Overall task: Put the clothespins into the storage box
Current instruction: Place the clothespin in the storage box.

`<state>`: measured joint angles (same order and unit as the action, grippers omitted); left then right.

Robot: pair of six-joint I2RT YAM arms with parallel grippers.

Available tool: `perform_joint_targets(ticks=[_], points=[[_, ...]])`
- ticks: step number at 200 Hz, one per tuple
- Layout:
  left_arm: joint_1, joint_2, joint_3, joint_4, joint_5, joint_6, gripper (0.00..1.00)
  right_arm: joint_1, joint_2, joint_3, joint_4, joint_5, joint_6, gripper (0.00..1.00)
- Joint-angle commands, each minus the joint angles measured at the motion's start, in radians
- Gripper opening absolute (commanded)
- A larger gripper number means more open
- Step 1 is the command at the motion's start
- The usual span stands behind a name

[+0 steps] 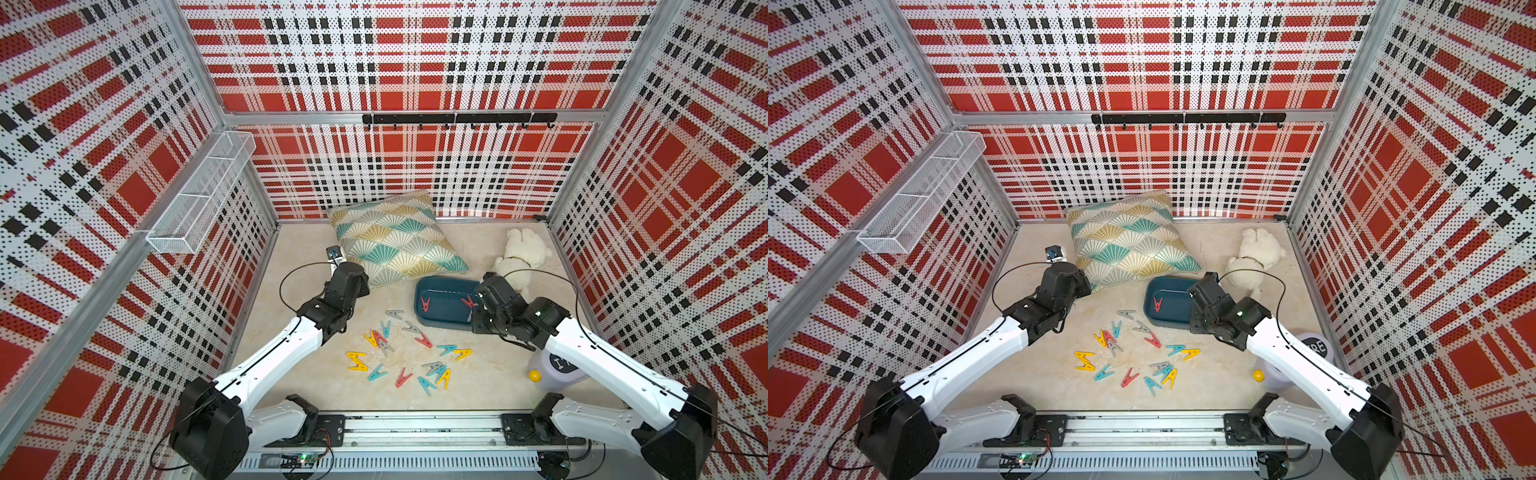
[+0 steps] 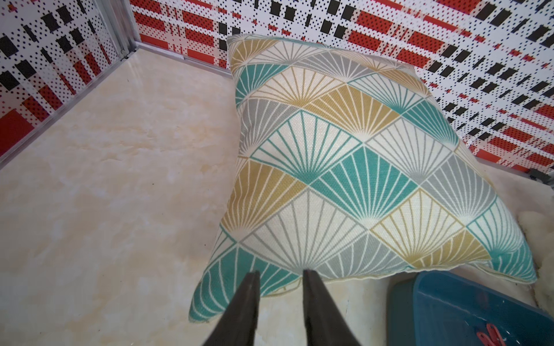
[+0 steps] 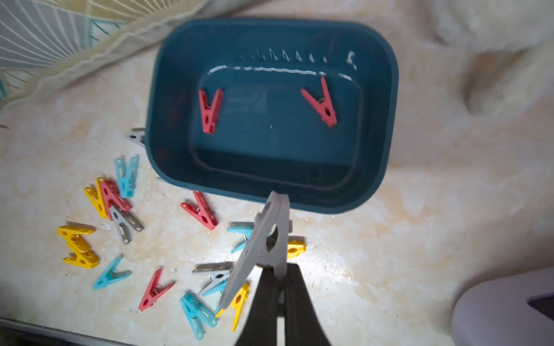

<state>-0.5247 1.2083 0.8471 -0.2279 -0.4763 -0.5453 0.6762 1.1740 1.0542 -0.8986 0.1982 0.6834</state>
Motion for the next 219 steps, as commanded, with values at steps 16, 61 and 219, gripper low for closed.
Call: perform_joint_targets(ticks=[16,61,219], points=[[-0.023,0.036,0.051,0.016,-0.003,0.004,0.31,-0.083,0.186,0.112,0.077,0.013,-0.177,0.01],[-0.029,0.051,0.067,-0.004,-0.006,0.002,0.31,-0.120,0.436,0.187,0.210,-0.053,-0.255,0.02],[-0.012,0.030,0.109,-0.033,-0.024,0.010,0.31,-0.199,0.741,0.135,0.360,0.045,-0.327,0.02]])
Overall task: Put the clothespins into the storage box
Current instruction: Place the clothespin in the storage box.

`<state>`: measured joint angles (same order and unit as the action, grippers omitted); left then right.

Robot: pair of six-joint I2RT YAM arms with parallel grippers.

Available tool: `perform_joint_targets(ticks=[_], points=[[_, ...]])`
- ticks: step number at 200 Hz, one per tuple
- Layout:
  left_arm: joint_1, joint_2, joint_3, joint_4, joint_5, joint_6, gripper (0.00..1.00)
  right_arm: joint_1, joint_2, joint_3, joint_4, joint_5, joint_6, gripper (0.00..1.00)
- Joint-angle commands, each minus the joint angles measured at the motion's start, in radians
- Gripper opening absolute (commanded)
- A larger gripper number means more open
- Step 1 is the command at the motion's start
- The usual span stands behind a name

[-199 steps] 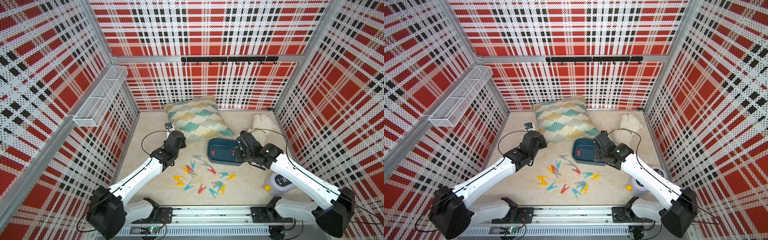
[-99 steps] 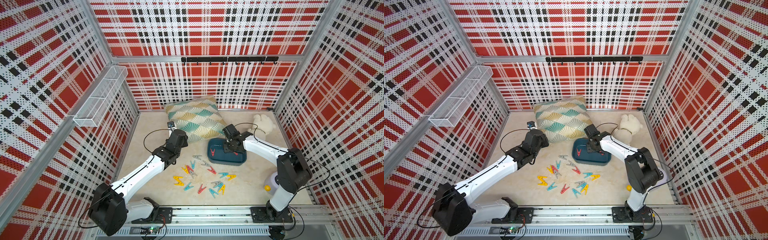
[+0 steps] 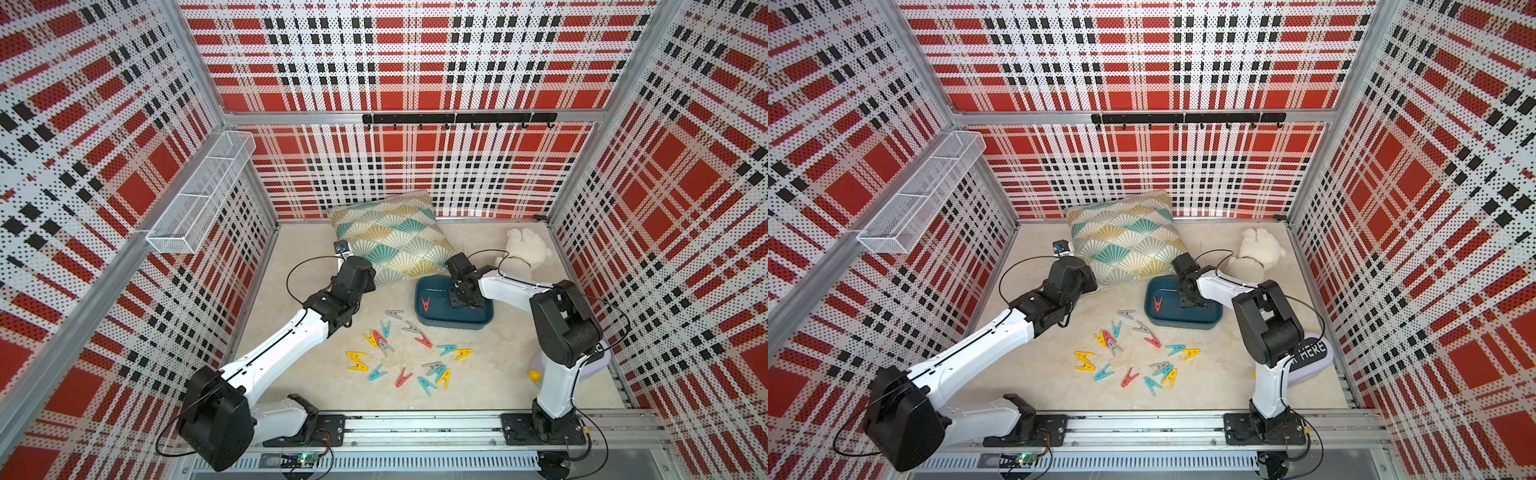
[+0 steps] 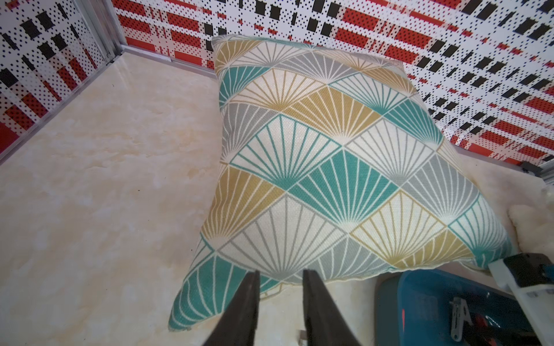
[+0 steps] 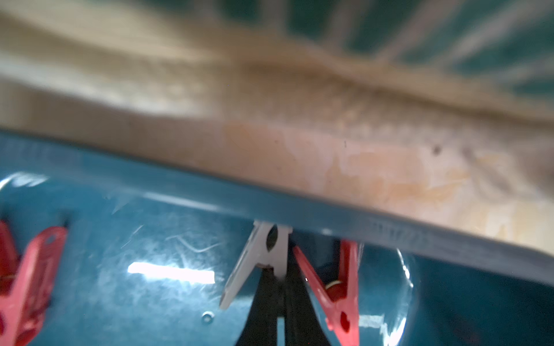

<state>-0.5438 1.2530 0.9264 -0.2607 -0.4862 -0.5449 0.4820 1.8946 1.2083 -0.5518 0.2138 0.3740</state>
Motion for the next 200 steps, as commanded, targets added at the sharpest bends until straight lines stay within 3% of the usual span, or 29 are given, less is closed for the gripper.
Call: perform_joint_targets(ticks=[1,51,82,103,136,159,200], points=[[0.007,-0.015,0.028,0.000,-0.014,0.009,0.31,-0.005,0.020,-0.019,0.013,0.031,-0.018,0.02],[0.012,-0.016,0.033,0.000,-0.008,0.010,0.31,-0.006,-0.007,-0.033,0.003,0.049,-0.010,0.15],[0.010,-0.014,0.043,-0.002,0.004,0.014,0.31,-0.005,-0.082,-0.021,-0.020,0.016,-0.008,0.27],[0.008,-0.009,0.049,-0.004,0.007,0.016,0.31,-0.006,-0.143,-0.003,-0.052,0.005,-0.012,0.30],[-0.002,-0.007,0.050,-0.006,0.011,0.017,0.31,-0.005,-0.277,0.010,-0.123,-0.002,-0.038,0.32],[-0.010,-0.012,0.049,-0.008,0.009,0.016,0.31,0.005,-0.397,-0.034,-0.186,-0.084,-0.022,0.33],[-0.016,-0.018,0.042,-0.008,0.006,0.014,0.31,0.117,-0.639,-0.180,-0.301,-0.106,0.086,0.38]])
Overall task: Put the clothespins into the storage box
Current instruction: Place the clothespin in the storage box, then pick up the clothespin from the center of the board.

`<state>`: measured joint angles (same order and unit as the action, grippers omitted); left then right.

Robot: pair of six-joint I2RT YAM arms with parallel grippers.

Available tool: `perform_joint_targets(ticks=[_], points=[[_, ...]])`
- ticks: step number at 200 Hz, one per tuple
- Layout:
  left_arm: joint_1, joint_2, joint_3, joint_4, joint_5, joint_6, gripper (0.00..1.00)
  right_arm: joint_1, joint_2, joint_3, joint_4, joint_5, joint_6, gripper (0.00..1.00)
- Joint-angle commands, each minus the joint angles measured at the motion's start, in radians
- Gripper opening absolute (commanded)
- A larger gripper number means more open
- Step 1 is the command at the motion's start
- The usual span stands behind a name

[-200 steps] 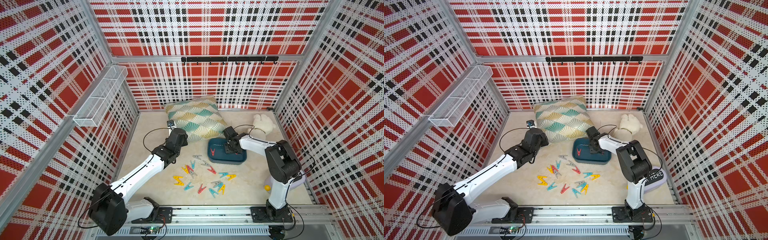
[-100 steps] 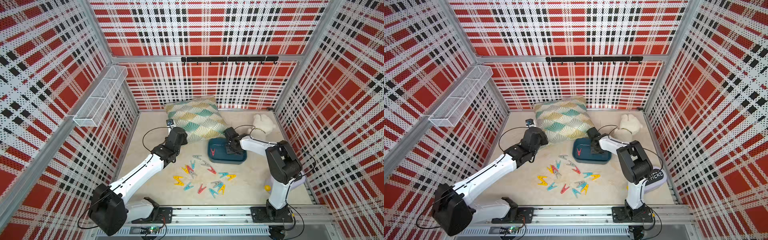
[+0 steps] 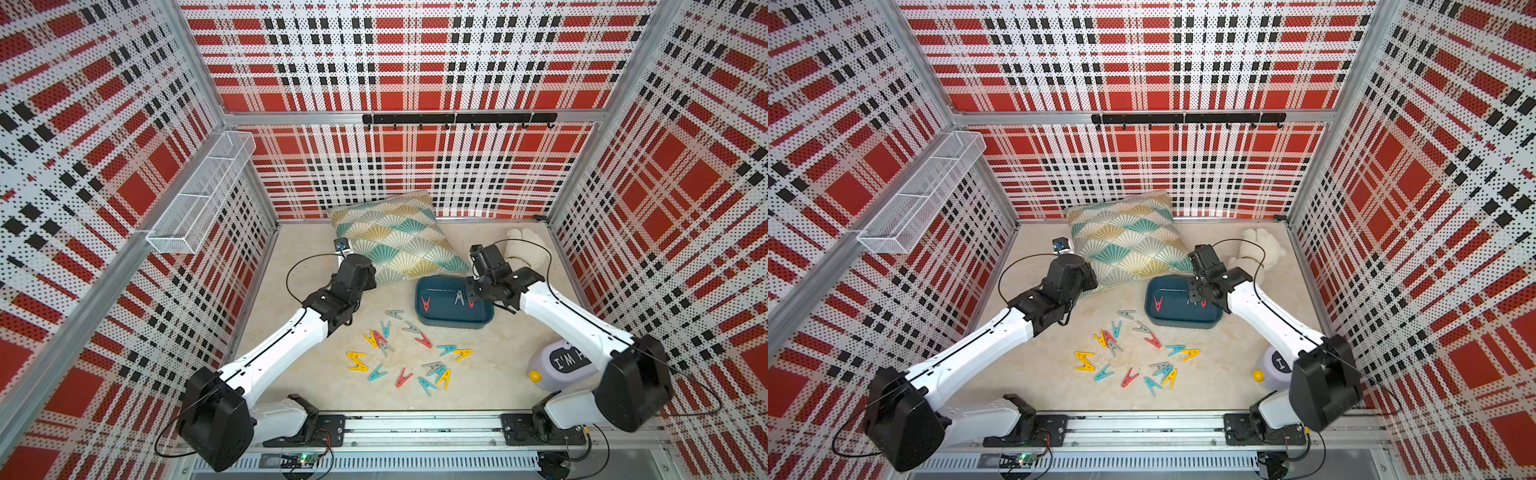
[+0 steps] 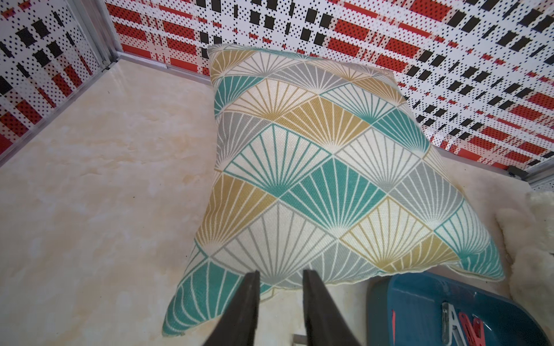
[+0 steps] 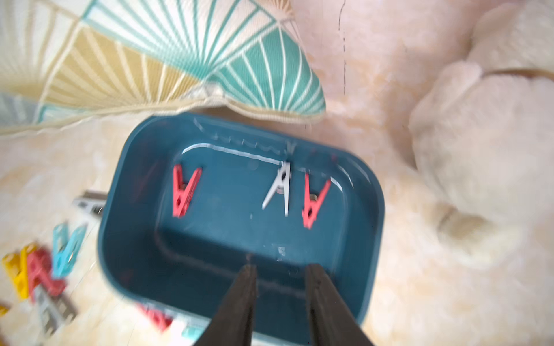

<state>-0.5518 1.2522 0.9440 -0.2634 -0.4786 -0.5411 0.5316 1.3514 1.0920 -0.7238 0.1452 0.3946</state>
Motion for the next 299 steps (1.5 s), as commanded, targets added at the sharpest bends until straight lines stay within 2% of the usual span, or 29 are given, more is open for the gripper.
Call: perform_joint_targets(ticks=[1,29,52,66,94,110,136,163,219,299], points=[[-0.007,-0.017,0.024,-0.005,-0.001,0.010,0.31,0.071,-0.101,-0.065,-0.132,-0.038,0.066,0.38],[-0.012,-0.017,0.021,-0.002,-0.001,0.008,0.31,0.169,-0.201,-0.142,-0.161,-0.104,0.096,0.38],[-0.015,-0.022,0.016,-0.001,-0.002,0.003,0.31,0.252,-0.237,-0.241,-0.064,-0.146,0.111,0.41],[-0.017,-0.025,0.013,-0.001,-0.002,-0.002,0.31,0.283,-0.224,-0.304,0.001,-0.130,0.151,0.41],[-0.017,-0.035,0.012,-0.003,0.002,-0.003,0.31,0.303,-0.167,-0.373,0.052,-0.079,0.306,0.38],[-0.017,-0.038,0.013,-0.005,0.003,-0.004,0.32,0.324,-0.186,-0.414,0.082,-0.024,0.439,0.39],[-0.021,-0.033,0.012,-0.001,0.011,0.001,0.32,0.343,-0.264,-0.545,0.235,-0.086,0.646,0.35],[-0.022,-0.022,-0.003,0.019,0.009,0.003,0.32,0.361,-0.269,-0.573,0.252,-0.048,0.747,0.38],[-0.006,-0.020,-0.019,0.035,0.025,0.010,0.32,0.383,-0.171,-0.562,0.302,-0.023,0.854,0.39],[0.027,-0.037,-0.053,0.056,0.049,0.016,0.32,0.387,-0.110,-0.523,0.266,0.029,0.862,0.39]])
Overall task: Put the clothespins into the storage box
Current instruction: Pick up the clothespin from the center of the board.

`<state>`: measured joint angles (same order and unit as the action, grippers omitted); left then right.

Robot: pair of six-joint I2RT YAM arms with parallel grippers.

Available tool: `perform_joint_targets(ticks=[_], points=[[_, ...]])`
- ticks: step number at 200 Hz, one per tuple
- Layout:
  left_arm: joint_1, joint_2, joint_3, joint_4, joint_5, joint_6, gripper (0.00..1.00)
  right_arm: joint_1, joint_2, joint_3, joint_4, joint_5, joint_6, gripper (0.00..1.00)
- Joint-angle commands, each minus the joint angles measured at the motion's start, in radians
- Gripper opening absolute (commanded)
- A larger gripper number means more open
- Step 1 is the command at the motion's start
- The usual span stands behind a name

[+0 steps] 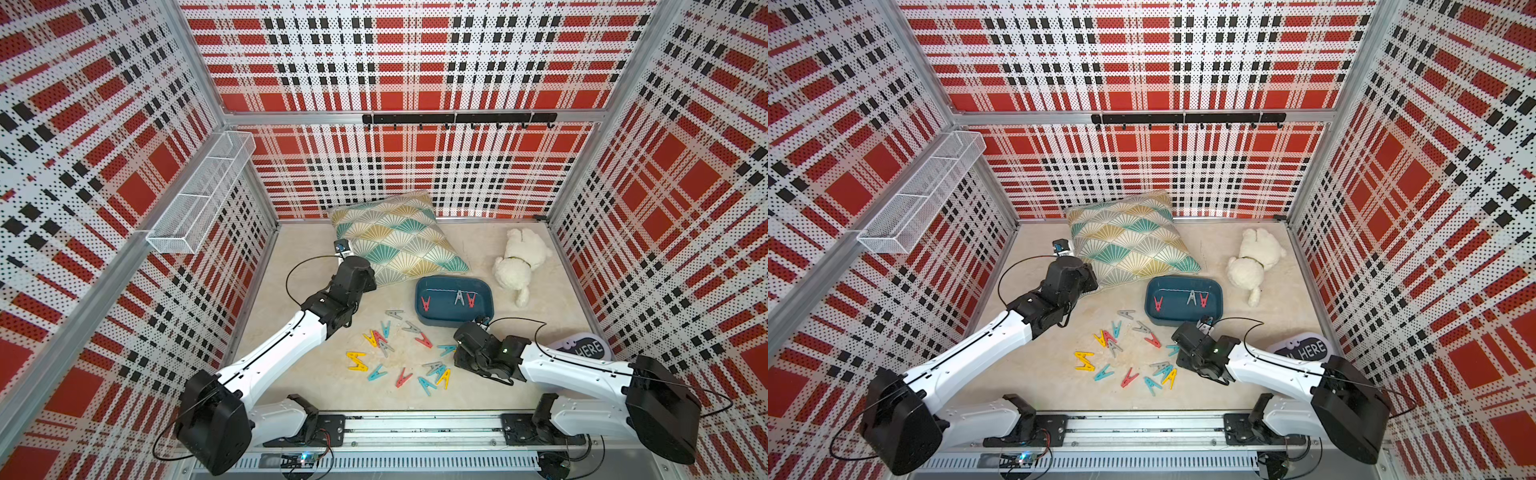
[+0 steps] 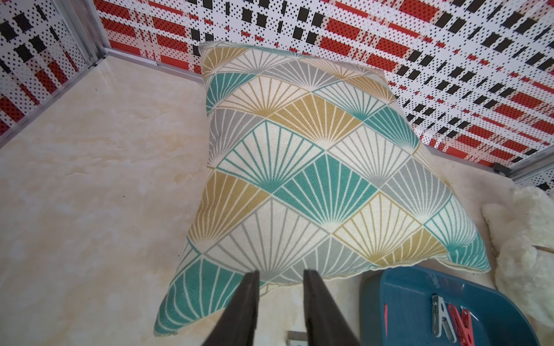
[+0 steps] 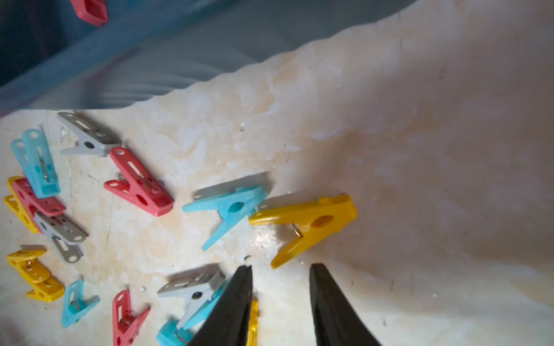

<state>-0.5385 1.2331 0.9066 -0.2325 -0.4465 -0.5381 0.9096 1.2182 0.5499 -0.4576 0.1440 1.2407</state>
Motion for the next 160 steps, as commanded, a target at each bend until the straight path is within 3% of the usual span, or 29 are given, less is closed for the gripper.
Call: perform_joint_targets(ticks=[1,103,160], points=[[0.014,-0.019,-0.016,0.025,0.017,0.013,0.32,0.008,0.024,0.019,-0.002,0.031,0.015,0.39],[0.021,-0.025,-0.026,0.044,0.037,0.018,0.32,0.007,0.122,0.042,-0.008,0.056,0.019,0.36],[0.023,-0.027,-0.025,0.047,0.041,0.023,0.31,-0.005,0.113,0.027,-0.065,0.078,-0.007,0.26]])
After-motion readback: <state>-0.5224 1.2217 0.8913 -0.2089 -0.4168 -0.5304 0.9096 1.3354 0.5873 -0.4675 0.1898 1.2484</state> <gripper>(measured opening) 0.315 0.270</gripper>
